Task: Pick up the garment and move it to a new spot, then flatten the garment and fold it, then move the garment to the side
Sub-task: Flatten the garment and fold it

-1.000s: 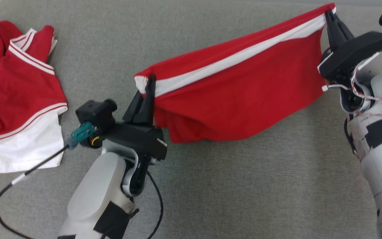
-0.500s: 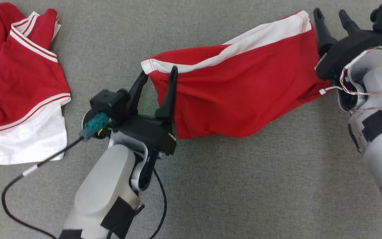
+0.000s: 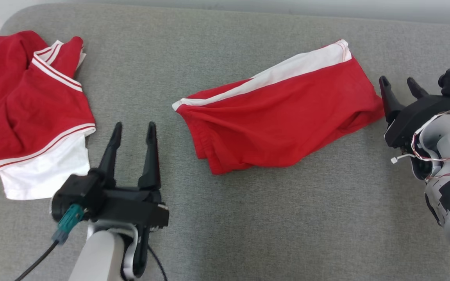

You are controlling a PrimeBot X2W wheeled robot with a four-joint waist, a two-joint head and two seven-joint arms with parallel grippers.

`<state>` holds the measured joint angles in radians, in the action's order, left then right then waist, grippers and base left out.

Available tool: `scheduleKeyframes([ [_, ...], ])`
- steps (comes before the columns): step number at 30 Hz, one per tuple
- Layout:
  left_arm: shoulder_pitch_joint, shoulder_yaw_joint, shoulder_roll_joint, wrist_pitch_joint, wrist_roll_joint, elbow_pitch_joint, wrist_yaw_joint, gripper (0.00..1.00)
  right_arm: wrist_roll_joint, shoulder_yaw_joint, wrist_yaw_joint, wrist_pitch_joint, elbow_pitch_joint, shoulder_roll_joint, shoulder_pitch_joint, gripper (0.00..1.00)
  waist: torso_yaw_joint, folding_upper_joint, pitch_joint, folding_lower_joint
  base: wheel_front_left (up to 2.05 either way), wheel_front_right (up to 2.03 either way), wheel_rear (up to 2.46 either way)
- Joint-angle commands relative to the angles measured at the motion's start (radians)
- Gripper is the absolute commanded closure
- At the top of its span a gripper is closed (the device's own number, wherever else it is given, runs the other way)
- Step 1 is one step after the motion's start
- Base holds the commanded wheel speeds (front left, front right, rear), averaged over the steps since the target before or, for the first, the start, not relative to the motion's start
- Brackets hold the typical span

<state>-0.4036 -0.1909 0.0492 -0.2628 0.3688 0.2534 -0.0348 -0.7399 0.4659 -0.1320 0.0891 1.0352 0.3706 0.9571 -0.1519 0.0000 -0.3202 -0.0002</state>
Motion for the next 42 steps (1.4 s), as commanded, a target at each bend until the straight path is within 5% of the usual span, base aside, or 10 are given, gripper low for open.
scheduleKeyframes([
  [1,0.036,0.016,0.002,-0.003,-0.023,-0.028,0.005,0.0,-0.01,0.008,0.003,0.002,0.002,0.003,-0.017,0.0,-0.013,0.0,0.01,0.0002,0.0,0.0,0.0],
  [7,0.143,0.086,0.001,-0.003,-0.117,-0.154,0.025,0.0,-0.043,0.032,0.003,0.01,0.031,-0.004,-0.015,0.0,-0.042,0.0,0.013,0.0002,0.0,0.0,0.0],
  [18,0.242,0.093,0.002,-0.003,-0.121,-0.191,0.051,0.0,-0.042,0.072,0.003,-0.007,0.158,-0.012,-0.013,0.0,-0.082,0.0,0.022,0.0002,0.0,0.0,0.0],
  [19,0.244,0.092,0.002,-0.003,-0.116,-0.192,0.053,0.0,-0.046,0.074,0.003,-0.016,0.168,-0.013,-0.016,0.09,-0.082,0.0,0.025,0.0002,0.0,0.0,0.0],
  [20,0.244,0.091,0.002,-0.003,-0.108,-0.194,0.051,0.0,-0.05,0.076,0.003,-0.029,0.176,-0.017,-0.02,0.61,-0.082,0.0,0.027,0.0002,0.0,0.0,0.0],
  [22,0.246,0.09,0.002,-0.003,-0.106,-0.198,0.046,0.0,-0.062,0.075,0.003,-0.046,0.184,-0.025,-0.025,1.0,-0.079,0.0,0.031,0.0002,0.0,0.0,0.0],
  [31,0.266,0.109,0.002,-0.003,-0.138,-0.191,0.032,0.0,-0.148,0.049,0.003,0.023,0.13,-0.028,-0.095,1.0,-0.023,0.0,0.081,0.0002,0.0,0.0,0.0],
  [42,0.305,0.121,0.002,-0.003,-0.159,-0.173,0.01,0.0,-0.283,0.02,0.003,0.083,-0.004,0.094,-0.283,1.0,0.06,0.0,0.141,0.0002,0.0,0.0,0.0],
])
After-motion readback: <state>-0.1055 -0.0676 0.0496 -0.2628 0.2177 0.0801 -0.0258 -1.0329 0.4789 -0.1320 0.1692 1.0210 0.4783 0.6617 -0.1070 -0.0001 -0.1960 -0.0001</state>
